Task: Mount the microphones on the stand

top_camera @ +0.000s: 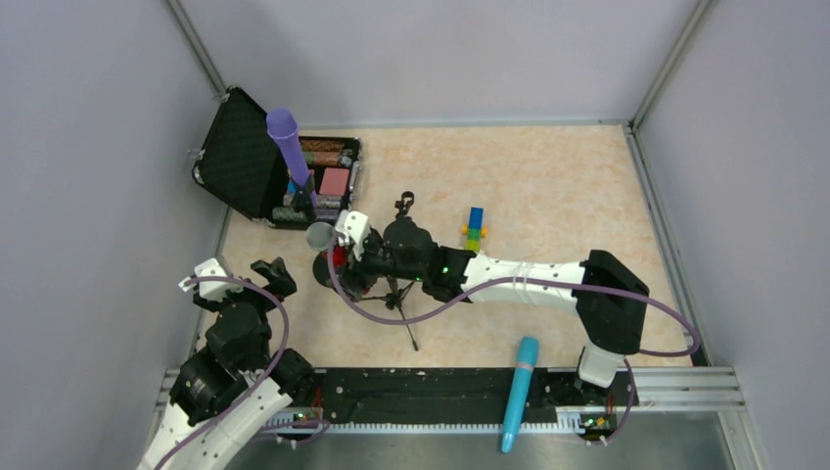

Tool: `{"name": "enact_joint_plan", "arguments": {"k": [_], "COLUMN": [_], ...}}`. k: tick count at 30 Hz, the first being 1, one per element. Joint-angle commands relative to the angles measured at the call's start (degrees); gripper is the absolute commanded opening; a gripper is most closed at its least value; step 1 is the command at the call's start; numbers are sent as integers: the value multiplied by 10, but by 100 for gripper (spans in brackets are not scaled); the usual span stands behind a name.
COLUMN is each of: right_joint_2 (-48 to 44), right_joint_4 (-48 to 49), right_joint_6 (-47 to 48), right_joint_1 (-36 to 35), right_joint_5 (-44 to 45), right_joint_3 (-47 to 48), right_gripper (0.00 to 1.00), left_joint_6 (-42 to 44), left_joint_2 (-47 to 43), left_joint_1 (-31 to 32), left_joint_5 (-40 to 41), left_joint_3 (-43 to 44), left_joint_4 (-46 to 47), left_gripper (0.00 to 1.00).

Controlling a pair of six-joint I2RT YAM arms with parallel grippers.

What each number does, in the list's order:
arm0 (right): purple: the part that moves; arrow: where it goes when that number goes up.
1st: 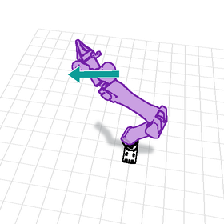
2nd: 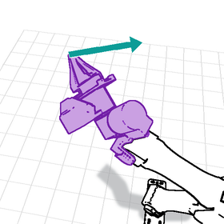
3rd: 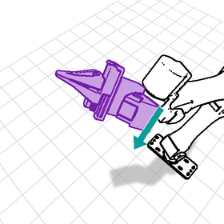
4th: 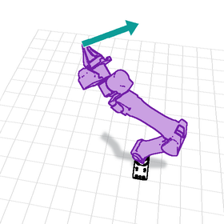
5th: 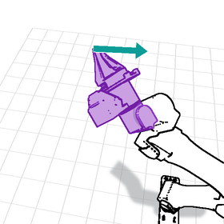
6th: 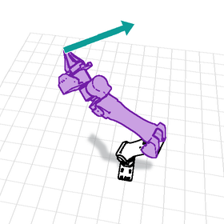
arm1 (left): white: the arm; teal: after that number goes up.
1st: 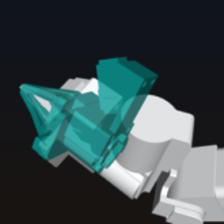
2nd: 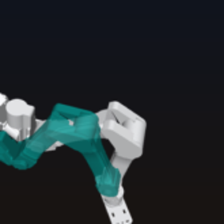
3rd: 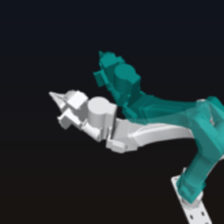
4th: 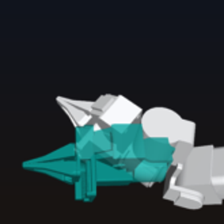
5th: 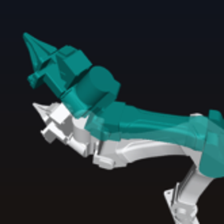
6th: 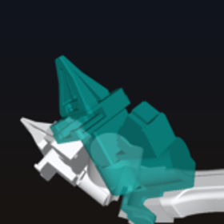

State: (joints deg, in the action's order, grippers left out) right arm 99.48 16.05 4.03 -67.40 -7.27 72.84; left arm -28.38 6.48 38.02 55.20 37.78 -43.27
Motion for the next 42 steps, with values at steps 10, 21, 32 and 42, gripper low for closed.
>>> {"name": "enact_joint_plan", "arguments": {"k": [10,21,32,42], "right_joint_2": [-110,-158,-205,-182], "right_joint_4": [-30,-63,-160,-208], "right_joint_6": [7,-65,79,170], "right_joint_1": [-3,96,145,153], "right_joint_5": [26,-148,-206,-301], "right_joint_3": [-31,-52,-84,-85], "right_gripper": [98,96,99,98], "left_joint_6": [3,3,4,6], "left_joint_2": [-7,-10,-13,-12], "left_joint_1": [-2,-2,-2,-2], "left_joint_5": [11,9,5,5], "left_joint_3": [-2,-2,-3,-3], "left_joint_4": [24,24,26,27], "left_gripper": [94,94,94,94]}}
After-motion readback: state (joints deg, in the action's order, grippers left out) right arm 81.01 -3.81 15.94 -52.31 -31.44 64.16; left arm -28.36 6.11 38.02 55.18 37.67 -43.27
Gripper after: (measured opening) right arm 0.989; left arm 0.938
